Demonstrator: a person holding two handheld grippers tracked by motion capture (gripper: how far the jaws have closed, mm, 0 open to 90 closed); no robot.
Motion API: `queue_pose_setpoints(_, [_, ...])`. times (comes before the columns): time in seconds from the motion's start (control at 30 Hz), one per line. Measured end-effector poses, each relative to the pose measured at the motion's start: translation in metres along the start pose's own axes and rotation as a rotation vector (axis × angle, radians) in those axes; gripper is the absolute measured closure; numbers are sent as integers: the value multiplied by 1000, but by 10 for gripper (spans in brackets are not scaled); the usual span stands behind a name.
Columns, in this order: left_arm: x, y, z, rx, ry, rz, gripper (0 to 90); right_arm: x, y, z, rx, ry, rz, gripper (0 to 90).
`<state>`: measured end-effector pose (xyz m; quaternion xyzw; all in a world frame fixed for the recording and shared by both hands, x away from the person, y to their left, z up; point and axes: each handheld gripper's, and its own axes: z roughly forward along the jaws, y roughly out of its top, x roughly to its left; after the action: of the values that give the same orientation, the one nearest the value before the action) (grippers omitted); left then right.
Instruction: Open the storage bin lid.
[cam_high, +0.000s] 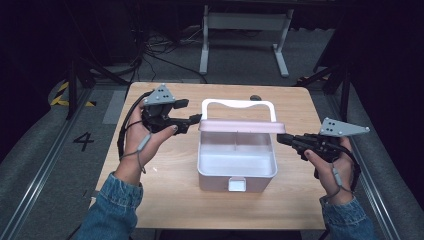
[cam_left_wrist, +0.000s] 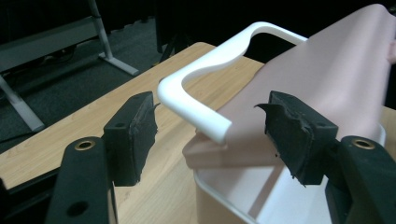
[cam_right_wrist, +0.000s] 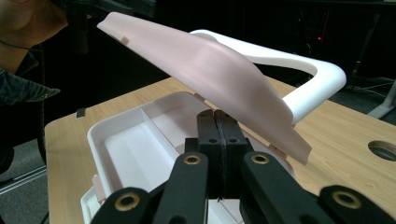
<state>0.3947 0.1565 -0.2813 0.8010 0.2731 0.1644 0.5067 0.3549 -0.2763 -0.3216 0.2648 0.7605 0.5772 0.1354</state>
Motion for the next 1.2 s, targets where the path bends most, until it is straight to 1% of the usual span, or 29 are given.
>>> queue_pose_setpoints(0.1, [0, -8, -8, -8, 0, -9, 341, 0, 0, 0, -5, -2, -1, 900])
queue_pose_setpoints(0.2, [0, -13, -11, -12, -5, -11, 331, 0, 1, 0, -11, -10, -3, 900])
queue_pose_setpoints(0.23, [-1, -18, -12, -7, -6, -11, 325, 0, 1, 1, -13, -9, -1, 900])
queue_pose_setpoints(0.33, [-4, -26, -14, -14, -7, -10, 320, 1, 2, 0, -19, -11, -1, 900])
queue_pose_setpoints(0.4, [-6, -29, -15, -17, -3, -2, 319, 1, 2, 0, -22, -12, -4, 900])
queue_pose_setpoints(0.43, [-8, -32, -14, -25, -2, -3, 318, 0, 2, 0, -23, -15, -3, 900])
queue_pose_setpoints(0.57, [-16, -40, -10, -29, -4, 8, 305, 0, 2, 0, -30, -21, -3, 900])
queue_pose_setpoints(0.8, [-23, -44, 0, -44, 8, 28, 274, -1, 3, 0, -37, -28, -5, 900])
queue_pose_setpoints(0.93, [-26, -43, 7, -50, 0, 29, 254, -1, 3, 0, -39, -29, -3, 900])
queue_pose_setpoints(0.97, [-26, -43, 9, -55, -1, 37, 250, -1, 3, 0, -38, -29, -5, 900])
queue_pose_setpoints(1.03, [-26, -42, 12, -61, -4, 38, 243, -1, 3, 0, -38, -28, -2, 900])
queue_pose_setpoints(1.07, [-27, -40, 17, -69, -9, 41, 243, -1, 3, 0, -40, -27, -1, 900])
queue_pose_setpoints(1.1, [-27, -40, 17, -69, -9, 41, 243, -1, 3, 0, -40, -27, -1, 900])
queue_pose_setpoints(1.13, [-27, -39, 22, -79, -12, 47, 243, -1, 3, 0, -40, -26, -1, 900])
queue_pose_setpoints(1.2, [-28, -38, 24, -83, -14, 48, 245, -1, 3, 0, -41, -25, 2, 900])
